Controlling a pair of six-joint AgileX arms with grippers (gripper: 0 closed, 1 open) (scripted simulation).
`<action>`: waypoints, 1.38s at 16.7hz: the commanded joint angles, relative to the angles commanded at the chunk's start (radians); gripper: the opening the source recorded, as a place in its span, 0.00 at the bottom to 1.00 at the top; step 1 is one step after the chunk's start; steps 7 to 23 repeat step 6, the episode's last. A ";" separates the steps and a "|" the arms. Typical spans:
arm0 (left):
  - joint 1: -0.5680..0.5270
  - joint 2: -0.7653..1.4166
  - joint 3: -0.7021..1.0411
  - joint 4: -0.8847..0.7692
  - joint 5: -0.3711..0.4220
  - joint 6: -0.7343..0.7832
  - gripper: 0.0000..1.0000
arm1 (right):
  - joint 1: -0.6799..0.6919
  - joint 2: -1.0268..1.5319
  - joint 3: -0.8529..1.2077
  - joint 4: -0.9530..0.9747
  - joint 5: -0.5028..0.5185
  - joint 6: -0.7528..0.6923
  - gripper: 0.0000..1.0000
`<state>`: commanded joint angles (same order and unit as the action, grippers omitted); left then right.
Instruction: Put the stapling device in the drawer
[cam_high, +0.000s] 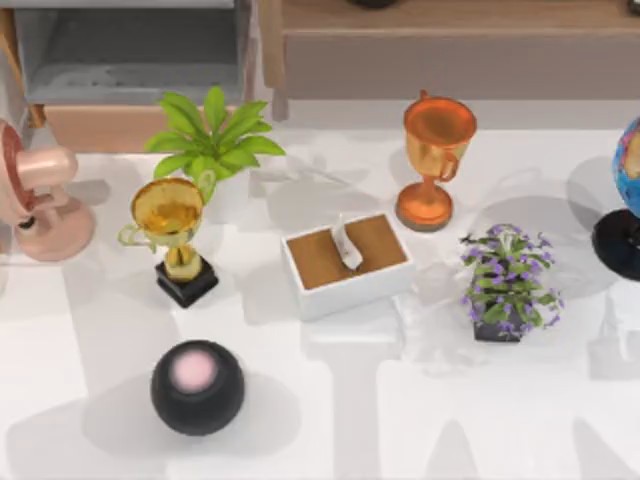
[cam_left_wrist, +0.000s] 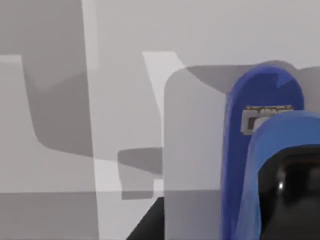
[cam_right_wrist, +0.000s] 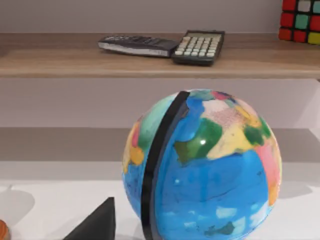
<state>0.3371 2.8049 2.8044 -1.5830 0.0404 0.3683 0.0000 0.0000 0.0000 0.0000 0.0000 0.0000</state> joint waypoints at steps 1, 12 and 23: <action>0.000 0.000 0.000 0.000 0.000 0.000 1.00 | 0.000 0.000 0.000 0.000 0.000 0.000 1.00; 0.000 0.000 0.000 0.000 0.000 0.000 1.00 | 0.000 0.000 0.000 0.000 0.000 0.000 1.00; 0.000 0.000 0.000 0.000 0.000 0.000 1.00 | 0.000 0.000 0.000 0.000 0.000 0.000 1.00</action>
